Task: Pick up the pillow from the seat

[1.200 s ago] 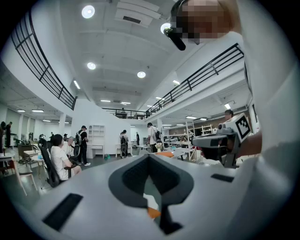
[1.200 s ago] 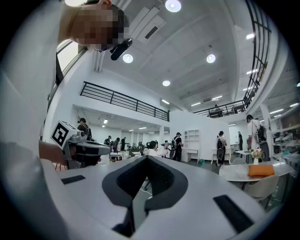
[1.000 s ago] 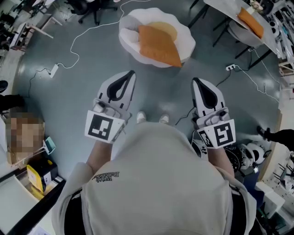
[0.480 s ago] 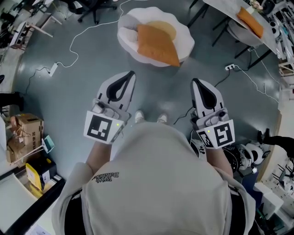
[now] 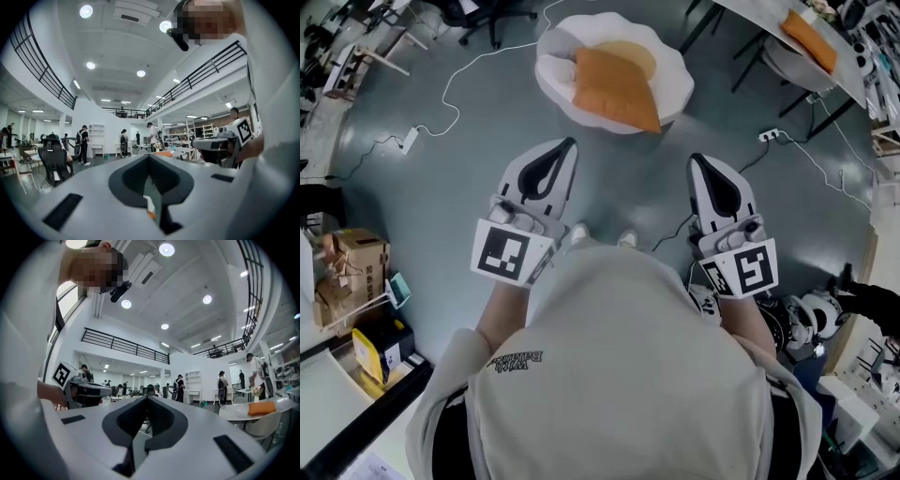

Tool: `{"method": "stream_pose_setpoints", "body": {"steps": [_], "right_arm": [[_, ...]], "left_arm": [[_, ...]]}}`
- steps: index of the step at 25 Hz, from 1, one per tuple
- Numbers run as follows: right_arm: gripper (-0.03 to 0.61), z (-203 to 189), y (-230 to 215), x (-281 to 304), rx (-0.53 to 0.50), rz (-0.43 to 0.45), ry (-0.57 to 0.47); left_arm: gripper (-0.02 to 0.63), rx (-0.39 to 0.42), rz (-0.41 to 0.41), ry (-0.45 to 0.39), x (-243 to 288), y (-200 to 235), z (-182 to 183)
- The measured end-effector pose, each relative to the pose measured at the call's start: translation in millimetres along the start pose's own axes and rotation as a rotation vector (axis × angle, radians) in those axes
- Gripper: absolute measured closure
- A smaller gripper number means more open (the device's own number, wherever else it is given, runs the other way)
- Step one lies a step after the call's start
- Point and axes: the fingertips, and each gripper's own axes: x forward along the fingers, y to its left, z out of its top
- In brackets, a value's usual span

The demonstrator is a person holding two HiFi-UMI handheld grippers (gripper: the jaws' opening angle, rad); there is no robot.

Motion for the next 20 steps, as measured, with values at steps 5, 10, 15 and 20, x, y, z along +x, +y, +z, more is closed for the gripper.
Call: {"method": "stream_pose_setpoints", "body": {"steps": [5, 10, 15, 20], "right_arm": [[0.569, -0.7, -12.5, -10.3, 0.018, -0.002, -0.013], [0.569, 9.9, -34.9, -15.8, 0.002, -0.029, -0.041], [0.569, 13.3, -54.4, -18.6, 0.001, -0.045, -0.056], [0.569, 4.6, -61.7, -5.9, -0.011, -0.023, -0.056]], "left_arm": [[0.604, -0.009, 0.002, -0.035, 3.4, -21.4, 2.1], [0.604, -0.037, 0.016, -0.066, 13.2, -33.6, 9.0], [0.604, -0.02, 0.042, -0.075, 22.0, -33.4, 9.8], [0.604, -0.012, 0.05, -0.087, 38.4, -27.9, 4.5]]}}
